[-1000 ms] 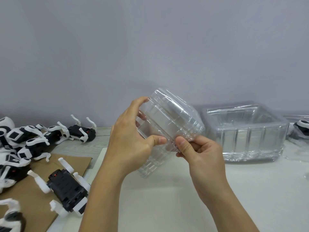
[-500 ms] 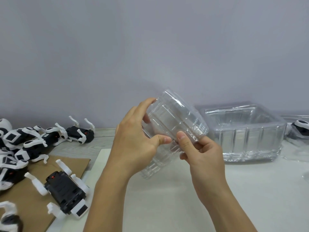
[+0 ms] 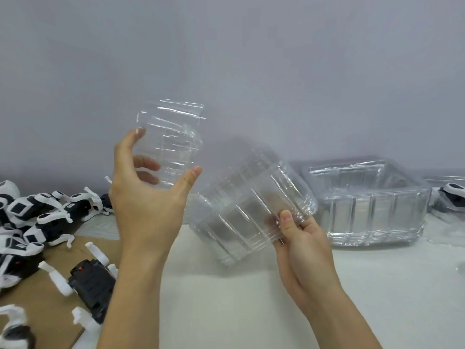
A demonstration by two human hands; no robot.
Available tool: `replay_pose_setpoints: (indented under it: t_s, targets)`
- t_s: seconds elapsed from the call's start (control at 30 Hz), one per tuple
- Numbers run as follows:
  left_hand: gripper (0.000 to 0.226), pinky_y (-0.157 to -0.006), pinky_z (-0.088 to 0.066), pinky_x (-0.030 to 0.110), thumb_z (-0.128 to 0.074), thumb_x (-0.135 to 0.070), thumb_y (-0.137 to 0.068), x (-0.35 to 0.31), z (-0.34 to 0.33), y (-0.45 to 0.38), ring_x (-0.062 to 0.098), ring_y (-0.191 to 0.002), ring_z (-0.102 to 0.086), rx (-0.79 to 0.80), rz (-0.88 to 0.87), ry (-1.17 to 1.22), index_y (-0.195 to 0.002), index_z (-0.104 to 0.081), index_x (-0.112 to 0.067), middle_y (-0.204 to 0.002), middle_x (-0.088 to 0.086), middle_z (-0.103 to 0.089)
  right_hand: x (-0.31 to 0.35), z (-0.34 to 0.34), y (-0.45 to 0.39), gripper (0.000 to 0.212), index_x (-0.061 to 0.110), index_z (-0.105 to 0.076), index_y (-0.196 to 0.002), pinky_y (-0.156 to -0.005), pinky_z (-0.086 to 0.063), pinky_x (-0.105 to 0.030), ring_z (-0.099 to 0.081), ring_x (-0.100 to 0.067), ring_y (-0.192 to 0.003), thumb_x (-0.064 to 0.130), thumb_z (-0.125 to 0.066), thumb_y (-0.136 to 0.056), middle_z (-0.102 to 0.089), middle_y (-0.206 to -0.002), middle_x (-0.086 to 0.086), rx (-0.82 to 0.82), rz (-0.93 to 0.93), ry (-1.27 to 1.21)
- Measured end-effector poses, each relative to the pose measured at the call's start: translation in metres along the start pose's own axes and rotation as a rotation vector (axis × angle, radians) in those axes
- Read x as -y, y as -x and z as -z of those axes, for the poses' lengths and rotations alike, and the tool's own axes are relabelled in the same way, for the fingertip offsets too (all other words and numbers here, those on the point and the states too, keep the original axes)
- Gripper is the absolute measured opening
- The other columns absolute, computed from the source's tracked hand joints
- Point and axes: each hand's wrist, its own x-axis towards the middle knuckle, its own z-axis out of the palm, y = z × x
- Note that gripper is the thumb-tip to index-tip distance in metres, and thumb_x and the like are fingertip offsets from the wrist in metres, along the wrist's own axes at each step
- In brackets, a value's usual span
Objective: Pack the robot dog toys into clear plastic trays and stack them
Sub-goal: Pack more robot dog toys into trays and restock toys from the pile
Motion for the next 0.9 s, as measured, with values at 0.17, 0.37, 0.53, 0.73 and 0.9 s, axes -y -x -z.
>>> replay_pose_setpoints:
  t_s: [0.17, 0.37, 0.53, 0.73, 0.9]
  targets:
    - [0.079, -0.075, -0.043, 0.02, -0.088, -0.039, -0.071, 0.001, -0.001, 0.0, 0.008, -0.086, -0.053, -0.002, 0.03, 0.001, -0.136, -0.043, -0.042, -0.095, -0.017, -0.052, -0.007, 0.009, -0.001, 0.053, 0.01, -0.069, -0.084, -0.077, -0.053, -0.035, -0.07, -0.021, -0.079, 0.06, -0.051, -0.093, -0.073, -0.074, -0.002, -0.171, -0.034, 0.845]
    - [0.079, -0.074, -0.041, 0.019, -0.088, -0.038, -0.072, 0.0, 0.001, 0.0, 0.013, -0.089, -0.054, 0.032, 0.053, -0.03, -0.136, -0.043, -0.042, -0.096, -0.015, -0.052, -0.013, 0.007, 0.002, 0.056, 0.013, -0.069, -0.057, -0.052, -0.045, -0.014, -0.056, -0.001, -0.042, 0.049, -0.052, -0.096, -0.066, -0.051, 0.007, 0.135, -0.051, 1.166]
    - [0.081, -0.072, -0.041, 0.02, -0.088, -0.038, -0.07, -0.005, 0.006, -0.003, 0.011, -0.087, -0.053, 0.121, 0.043, -0.105, -0.137, -0.043, -0.043, -0.098, -0.012, -0.053, -0.017, 0.001, 0.005, 0.038, 0.021, -0.074, -0.073, -0.063, -0.045, -0.014, -0.066, 0.001, -0.066, 0.043, -0.055, -0.097, -0.072, -0.07, 0.014, 0.271, 0.087, 1.095]
    - [0.082, -0.068, -0.039, 0.015, -0.087, -0.044, -0.065, -0.016, 0.017, -0.006, 0.006, -0.084, -0.055, 0.261, 0.023, -0.159, -0.134, -0.044, -0.047, -0.096, -0.012, -0.054, -0.019, 0.002, 0.006, 0.036, 0.022, -0.06, -0.135, -0.078, -0.036, 0.006, -0.056, 0.014, -0.11, 0.023, -0.053, -0.1, -0.063, -0.128, 0.017, 0.373, 0.141, 1.106]
    - [0.093, -0.067, -0.041, 0.015, -0.081, -0.059, -0.051, -0.031, 0.026, -0.01, 0.003, -0.084, -0.054, 0.405, 0.042, -0.19, -0.136, -0.046, -0.049, -0.095, -0.016, -0.055, -0.021, 0.003, 0.007, 0.045, 0.026, -0.045, -0.146, -0.101, -0.031, -0.002, -0.044, 0.009, -0.13, 0.022, -0.049, -0.102, -0.05, -0.143, 0.019, 0.489, 0.051, 1.116]
